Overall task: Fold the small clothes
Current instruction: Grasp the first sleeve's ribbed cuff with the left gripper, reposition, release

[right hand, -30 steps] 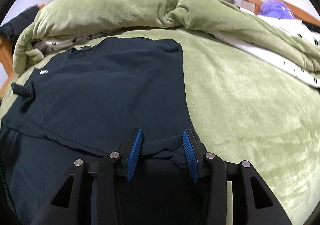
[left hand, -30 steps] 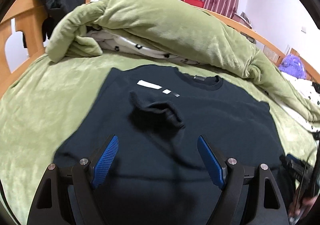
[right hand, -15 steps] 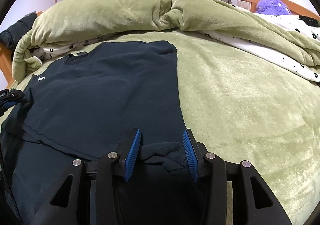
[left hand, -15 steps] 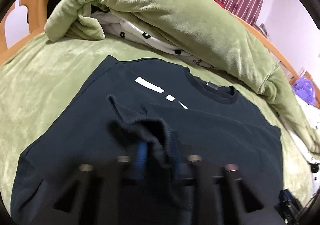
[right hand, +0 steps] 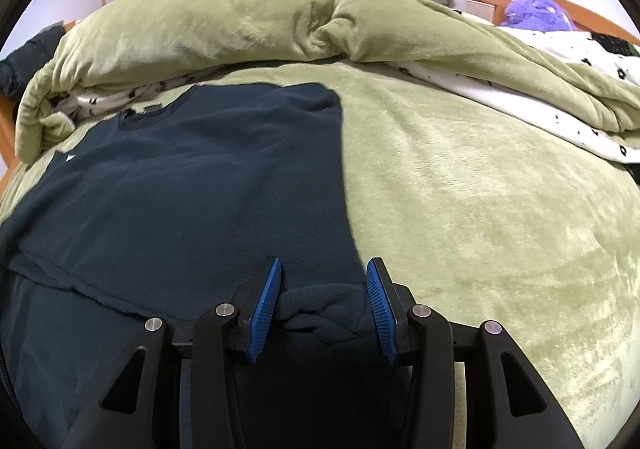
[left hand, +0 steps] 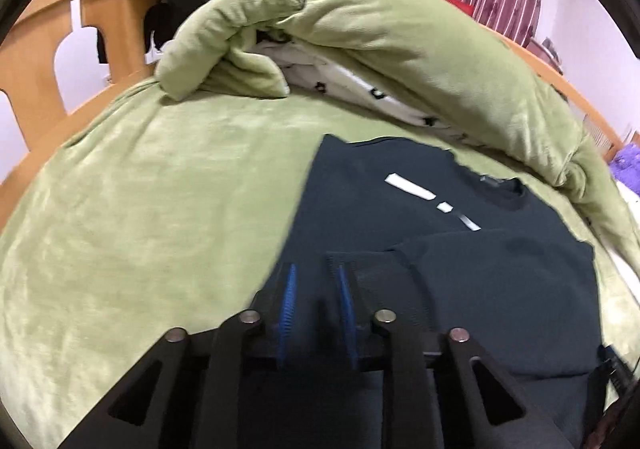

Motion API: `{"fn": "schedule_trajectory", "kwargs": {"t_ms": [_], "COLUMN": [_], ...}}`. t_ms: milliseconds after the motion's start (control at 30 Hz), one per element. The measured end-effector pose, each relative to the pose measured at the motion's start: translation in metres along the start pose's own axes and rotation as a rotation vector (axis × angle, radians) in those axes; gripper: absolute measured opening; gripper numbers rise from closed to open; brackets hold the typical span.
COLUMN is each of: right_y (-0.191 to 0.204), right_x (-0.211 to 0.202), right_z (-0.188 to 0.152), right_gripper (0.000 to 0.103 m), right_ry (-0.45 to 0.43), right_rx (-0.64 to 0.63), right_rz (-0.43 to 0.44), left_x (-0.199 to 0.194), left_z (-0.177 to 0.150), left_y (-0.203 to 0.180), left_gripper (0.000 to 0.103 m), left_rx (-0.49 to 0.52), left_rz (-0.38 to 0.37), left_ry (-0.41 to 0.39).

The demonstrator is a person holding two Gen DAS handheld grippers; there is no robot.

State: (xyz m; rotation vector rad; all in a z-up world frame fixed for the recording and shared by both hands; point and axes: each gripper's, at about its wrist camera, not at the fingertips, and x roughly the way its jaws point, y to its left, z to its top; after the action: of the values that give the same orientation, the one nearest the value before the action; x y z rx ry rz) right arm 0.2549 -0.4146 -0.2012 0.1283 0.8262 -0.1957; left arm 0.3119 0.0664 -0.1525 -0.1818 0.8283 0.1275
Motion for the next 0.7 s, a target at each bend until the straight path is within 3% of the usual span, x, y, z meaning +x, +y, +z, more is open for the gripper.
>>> {"fn": "schedule_trajectory", "kwargs": {"t_ms": [300, 467, 700], "right_y": [0.003, 0.016, 0.014], "right_x": [-0.005, 0.01, 0.01], "right_z": [0.004, -0.003, -0.007], "right_gripper": [0.043, 0.043, 0.052], "right_ry": [-0.036, 0.004, 0.011], "right_rx": [0.007, -0.064, -0.077], "right_rz": [0.039, 0.013, -0.013], "left_x": [0.017, 0.03, 0.021], "left_z": [-0.018, -0.029, -0.031], "left_y": [0.002, -0.015, -0.002], "left_gripper": [0.03, 0.03, 0.03], "left_rx": [0.025, 0.119, 0.059], "left_rz": [-0.064, -0.005, -0.023], "left_ry": [0.047, 0.043, 0.021]}}
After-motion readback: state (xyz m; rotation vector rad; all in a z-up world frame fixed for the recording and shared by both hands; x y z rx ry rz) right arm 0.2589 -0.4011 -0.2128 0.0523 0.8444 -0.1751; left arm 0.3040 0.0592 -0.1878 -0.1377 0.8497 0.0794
